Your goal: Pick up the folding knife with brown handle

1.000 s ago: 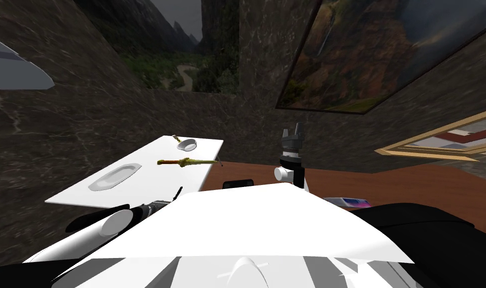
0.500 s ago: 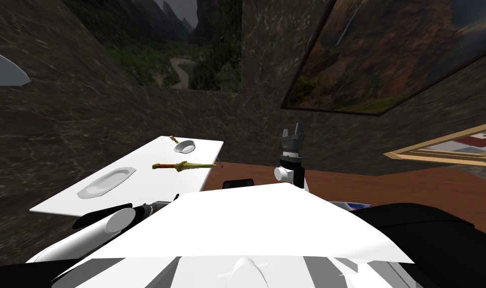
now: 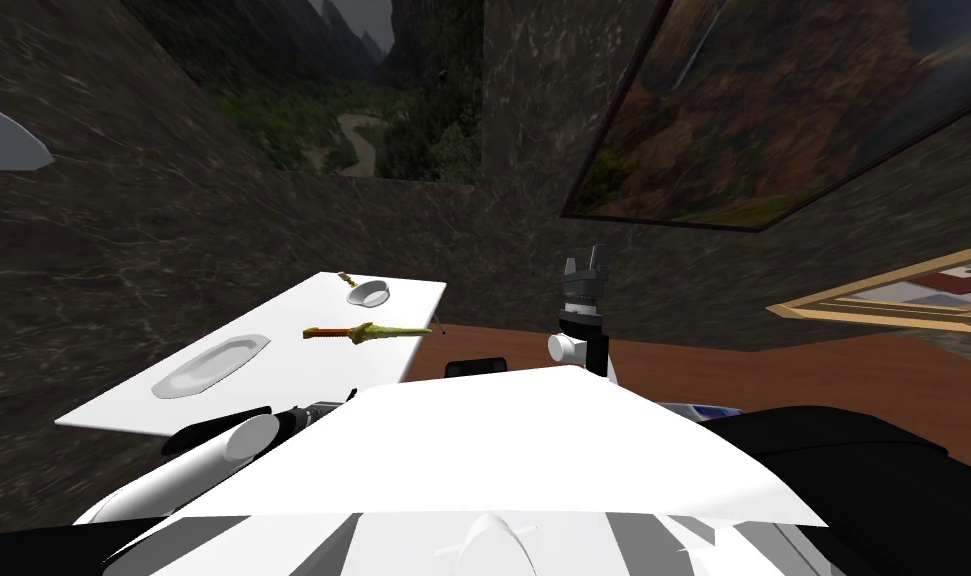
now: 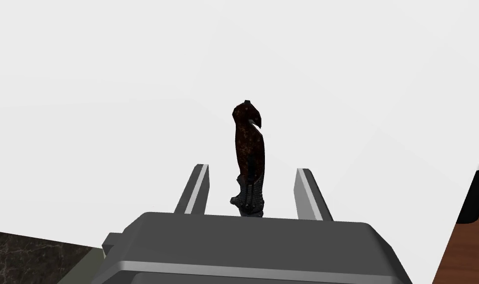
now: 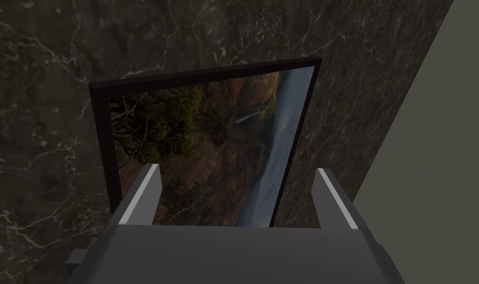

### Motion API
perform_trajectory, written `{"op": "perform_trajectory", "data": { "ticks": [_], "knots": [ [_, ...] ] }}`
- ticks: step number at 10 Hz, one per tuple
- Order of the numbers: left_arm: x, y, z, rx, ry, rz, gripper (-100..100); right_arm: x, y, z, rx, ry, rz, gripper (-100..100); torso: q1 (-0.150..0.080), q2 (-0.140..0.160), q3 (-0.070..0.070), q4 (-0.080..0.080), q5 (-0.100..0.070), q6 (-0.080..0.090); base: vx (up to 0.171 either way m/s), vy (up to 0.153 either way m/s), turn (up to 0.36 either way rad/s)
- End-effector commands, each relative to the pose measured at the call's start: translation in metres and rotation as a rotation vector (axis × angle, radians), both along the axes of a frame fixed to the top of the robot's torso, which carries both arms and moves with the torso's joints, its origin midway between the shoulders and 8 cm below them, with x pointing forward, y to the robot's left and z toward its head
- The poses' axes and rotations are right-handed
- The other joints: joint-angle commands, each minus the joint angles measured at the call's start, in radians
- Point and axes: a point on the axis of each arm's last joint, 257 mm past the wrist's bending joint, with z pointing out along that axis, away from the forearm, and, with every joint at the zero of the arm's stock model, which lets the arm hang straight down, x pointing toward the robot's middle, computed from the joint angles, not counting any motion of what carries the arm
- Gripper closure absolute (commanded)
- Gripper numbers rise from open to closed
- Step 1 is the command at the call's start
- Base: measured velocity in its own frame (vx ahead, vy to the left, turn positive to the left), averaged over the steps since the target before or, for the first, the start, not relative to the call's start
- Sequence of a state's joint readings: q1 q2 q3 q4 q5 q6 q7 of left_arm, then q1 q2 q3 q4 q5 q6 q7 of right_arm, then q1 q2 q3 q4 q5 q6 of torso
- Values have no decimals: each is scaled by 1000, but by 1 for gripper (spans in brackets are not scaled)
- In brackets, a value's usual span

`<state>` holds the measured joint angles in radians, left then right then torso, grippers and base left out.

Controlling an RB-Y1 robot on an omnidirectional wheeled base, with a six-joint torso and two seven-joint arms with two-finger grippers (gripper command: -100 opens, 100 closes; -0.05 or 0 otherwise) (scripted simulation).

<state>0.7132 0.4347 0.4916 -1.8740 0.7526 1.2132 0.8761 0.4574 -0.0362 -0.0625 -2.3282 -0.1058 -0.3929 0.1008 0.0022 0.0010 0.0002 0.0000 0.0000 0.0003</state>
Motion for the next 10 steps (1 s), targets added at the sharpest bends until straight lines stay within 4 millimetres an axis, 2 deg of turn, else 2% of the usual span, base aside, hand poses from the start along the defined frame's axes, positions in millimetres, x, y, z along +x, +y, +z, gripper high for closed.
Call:
{"op": "perform_trajectory", "data": {
  "ticks": [1, 4, 5, 6, 8, 9, 10],
  "knots": [
    [0, 0, 0, 0, 0, 0, 100, 0, 0, 0, 0, 0, 0, 0, 0, 0, 0, 0, 0, 0, 0, 0, 0],
    [1, 0, 1, 1, -2, -1, 100, 0, 0, 0, 0, 0, 0, 0, 5, -1, -1, -1, 4, 1, 0, 0, 0],
    [1, 0, 1, 1, -1, -1, 0, 0, 0, 0, 0, 0, 0, 0, 5, -2, -1, -1, 4, 1, 0, 0, 0],
    [0, 0, 11, -1, 2, 0, 100, 0, 0, 0, 0, 0, 0, 0, 6, -2, -1, -1, 4, 1, 0, 0, 0],
    [-1, -1, 19, -2, 4, -2, 100, 0, 0, 0, 0, 0, 0, 0, 5, -1, -1, -1, 3, 0, -7, 6, 3],
    [-1, -1, 17, -1, 2, -2, 100, 0, 0, 0, 0, 0, 0, 0, 5, -1, -1, -1, 4, 0, 0, 0, 0],
    [-1, -1, 17, -2, 3, -1, 0, 0, 0, 0, 0, 0, 0, 0, 6, -1, -1, -1, 4, 1, 0, 0, 0]
  ]
}}
